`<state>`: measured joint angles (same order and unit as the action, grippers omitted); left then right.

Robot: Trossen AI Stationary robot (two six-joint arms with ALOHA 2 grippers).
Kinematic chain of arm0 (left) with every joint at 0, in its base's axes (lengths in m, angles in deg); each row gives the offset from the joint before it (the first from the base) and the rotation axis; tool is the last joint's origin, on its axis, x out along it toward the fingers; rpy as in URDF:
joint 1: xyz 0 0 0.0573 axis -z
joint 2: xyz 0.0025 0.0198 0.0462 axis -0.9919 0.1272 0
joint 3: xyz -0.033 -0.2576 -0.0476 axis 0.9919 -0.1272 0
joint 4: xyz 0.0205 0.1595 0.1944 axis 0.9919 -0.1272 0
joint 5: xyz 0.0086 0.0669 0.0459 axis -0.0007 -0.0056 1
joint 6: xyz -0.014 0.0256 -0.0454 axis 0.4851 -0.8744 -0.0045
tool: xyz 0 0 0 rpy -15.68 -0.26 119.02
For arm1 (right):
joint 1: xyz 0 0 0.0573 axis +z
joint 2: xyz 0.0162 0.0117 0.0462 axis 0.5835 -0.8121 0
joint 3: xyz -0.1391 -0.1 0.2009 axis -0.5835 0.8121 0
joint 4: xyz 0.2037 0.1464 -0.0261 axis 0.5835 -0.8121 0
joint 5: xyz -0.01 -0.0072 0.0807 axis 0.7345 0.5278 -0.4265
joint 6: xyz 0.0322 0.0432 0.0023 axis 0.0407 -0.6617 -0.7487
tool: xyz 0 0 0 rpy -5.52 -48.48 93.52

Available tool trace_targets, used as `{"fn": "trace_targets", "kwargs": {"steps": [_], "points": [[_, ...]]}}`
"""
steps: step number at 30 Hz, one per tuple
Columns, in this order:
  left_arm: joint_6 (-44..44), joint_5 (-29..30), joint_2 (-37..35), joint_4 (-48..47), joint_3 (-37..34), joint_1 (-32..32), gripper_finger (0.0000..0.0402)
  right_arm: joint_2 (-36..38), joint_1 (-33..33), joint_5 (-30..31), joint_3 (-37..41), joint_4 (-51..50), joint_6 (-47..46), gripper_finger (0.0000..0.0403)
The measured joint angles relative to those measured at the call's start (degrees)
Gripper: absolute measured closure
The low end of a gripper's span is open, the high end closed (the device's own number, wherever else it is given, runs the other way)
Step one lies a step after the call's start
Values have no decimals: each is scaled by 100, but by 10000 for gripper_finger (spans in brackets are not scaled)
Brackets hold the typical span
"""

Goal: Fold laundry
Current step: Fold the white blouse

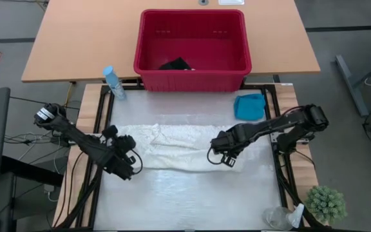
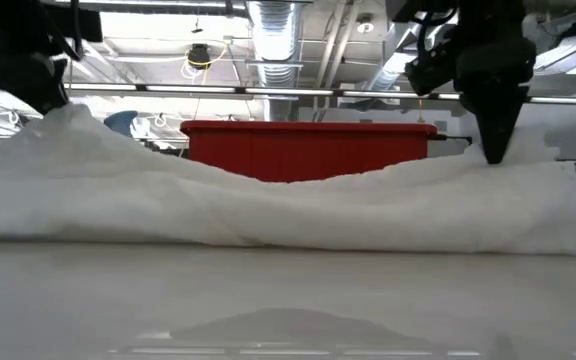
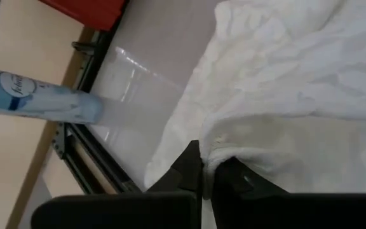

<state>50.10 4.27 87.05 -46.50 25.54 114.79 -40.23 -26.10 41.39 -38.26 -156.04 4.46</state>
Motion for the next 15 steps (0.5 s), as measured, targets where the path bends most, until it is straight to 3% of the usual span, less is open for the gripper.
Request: {"fn": "trace_targets", "kwargs": {"steps": [15], "points": [[-1008, 335, 0, 606, -235, -553, 401, 2, -804, 73, 0, -42, 420, 384]]}}
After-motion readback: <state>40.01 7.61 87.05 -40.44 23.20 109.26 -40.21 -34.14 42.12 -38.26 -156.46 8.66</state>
